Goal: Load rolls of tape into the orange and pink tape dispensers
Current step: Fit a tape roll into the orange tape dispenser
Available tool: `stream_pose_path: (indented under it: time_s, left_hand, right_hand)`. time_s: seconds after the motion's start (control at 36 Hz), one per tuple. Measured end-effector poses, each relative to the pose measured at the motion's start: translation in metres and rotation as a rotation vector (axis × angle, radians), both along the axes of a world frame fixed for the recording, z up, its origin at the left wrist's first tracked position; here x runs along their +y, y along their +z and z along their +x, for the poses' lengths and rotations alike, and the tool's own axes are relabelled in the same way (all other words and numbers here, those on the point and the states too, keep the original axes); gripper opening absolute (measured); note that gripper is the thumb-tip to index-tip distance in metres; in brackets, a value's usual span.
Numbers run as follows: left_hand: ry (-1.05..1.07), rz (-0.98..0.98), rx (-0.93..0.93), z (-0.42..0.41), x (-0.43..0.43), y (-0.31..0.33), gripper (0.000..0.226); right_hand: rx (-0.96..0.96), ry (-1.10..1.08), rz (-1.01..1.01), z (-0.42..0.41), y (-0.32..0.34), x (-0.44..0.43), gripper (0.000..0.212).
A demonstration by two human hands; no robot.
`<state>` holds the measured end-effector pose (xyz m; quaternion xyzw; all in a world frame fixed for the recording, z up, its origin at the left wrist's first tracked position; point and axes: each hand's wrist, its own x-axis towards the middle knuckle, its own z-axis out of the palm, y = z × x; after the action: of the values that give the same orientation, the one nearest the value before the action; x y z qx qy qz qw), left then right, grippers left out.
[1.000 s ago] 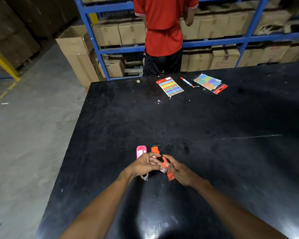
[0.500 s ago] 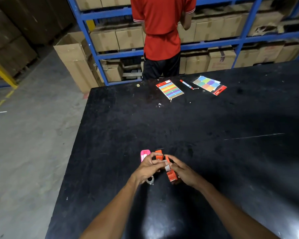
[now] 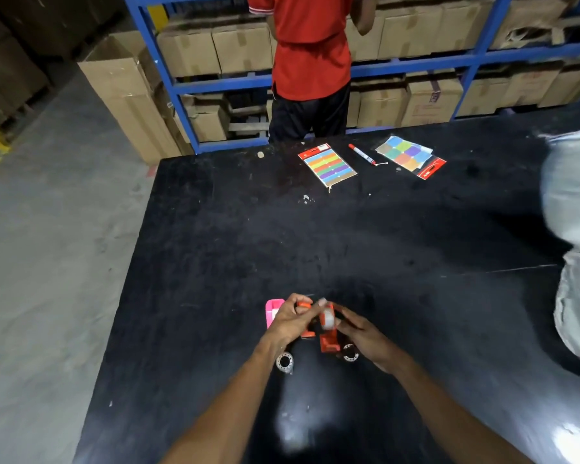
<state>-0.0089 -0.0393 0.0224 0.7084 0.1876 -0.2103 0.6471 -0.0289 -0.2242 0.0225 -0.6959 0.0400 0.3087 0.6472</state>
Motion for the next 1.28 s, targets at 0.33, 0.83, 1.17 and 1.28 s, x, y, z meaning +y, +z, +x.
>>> stream_pose_path:
  time_s: [0.33,0.83,1.17,1.28]
  left_hand:
    - [-0.119,0.887,-0.2,0.021,-0.031,-0.069,0.03]
    - [0.201,-0.206,0.094,0.021,-0.026,-0.027,0.042]
    - [0.109,-0.422,0.043,-0.021,0.005,0.025,0.049]
    - [0.115,-0.435,0.03,-0.034,0.008,0.036,0.048]
  right_hand:
    - [-0.037,-0.008,-0.103,0.046,-0.028,-0.021,0.045]
    - [-0.076,-0.025,-0.187,0.048,-0.027,-0.032,0.04]
    - [-0.189,0.08,-0.139,0.025,0.017,-0.01,0.045]
    - [-0.174,0.117,-0.135,0.016,0.024,-0.002,0.044]
